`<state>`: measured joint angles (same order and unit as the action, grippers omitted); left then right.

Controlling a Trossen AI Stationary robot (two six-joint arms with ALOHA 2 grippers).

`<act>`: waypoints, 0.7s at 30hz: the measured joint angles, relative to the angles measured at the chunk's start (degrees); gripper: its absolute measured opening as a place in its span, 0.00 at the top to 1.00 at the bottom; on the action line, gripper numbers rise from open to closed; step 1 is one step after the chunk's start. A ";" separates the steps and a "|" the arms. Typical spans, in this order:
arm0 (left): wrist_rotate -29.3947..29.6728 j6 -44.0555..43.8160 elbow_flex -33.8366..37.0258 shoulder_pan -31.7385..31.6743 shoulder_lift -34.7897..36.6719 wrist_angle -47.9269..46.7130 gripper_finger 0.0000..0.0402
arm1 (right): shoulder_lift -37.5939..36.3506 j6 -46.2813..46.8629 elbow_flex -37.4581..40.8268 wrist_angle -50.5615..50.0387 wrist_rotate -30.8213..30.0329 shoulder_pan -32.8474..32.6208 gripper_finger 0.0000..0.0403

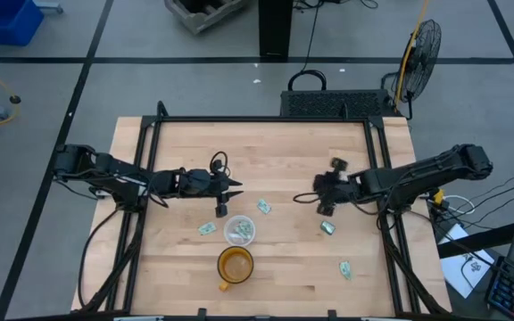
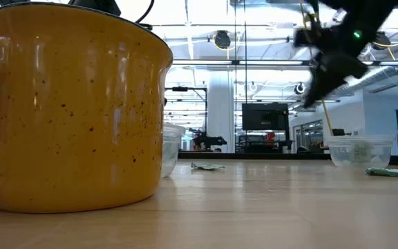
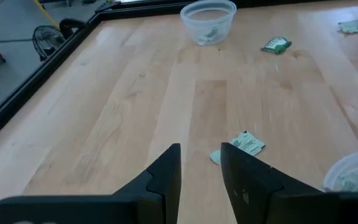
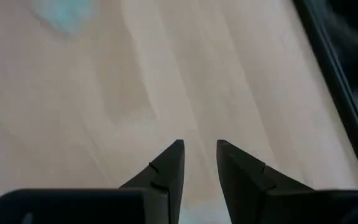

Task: Pick and place items into bin
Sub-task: Put the stevia packet into the left transparent bin

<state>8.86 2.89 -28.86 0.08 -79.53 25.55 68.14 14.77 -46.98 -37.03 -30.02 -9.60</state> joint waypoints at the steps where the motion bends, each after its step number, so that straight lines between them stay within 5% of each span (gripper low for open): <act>1: 0.00 -0.35 0.00 0.00 0.00 0.18 0.70 | 0.00 -2.98 0.00 4.92 0.98 0.22 0.78; 10: 0.22 -1.73 0.00 0.00 0.15 -2.16 0.70 | 4.28 -14.62 6.08 38.63 15.41 3.33 0.72; 21: -3.79 -8.13 -0.03 0.07 11.31 -27.91 0.70 | 20.12 -15.54 12.74 67.12 24.26 7.67 0.64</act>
<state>5.07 -5.24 -28.89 0.14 -68.21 -2.36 88.26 -0.78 -34.24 30.09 -5.76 -1.93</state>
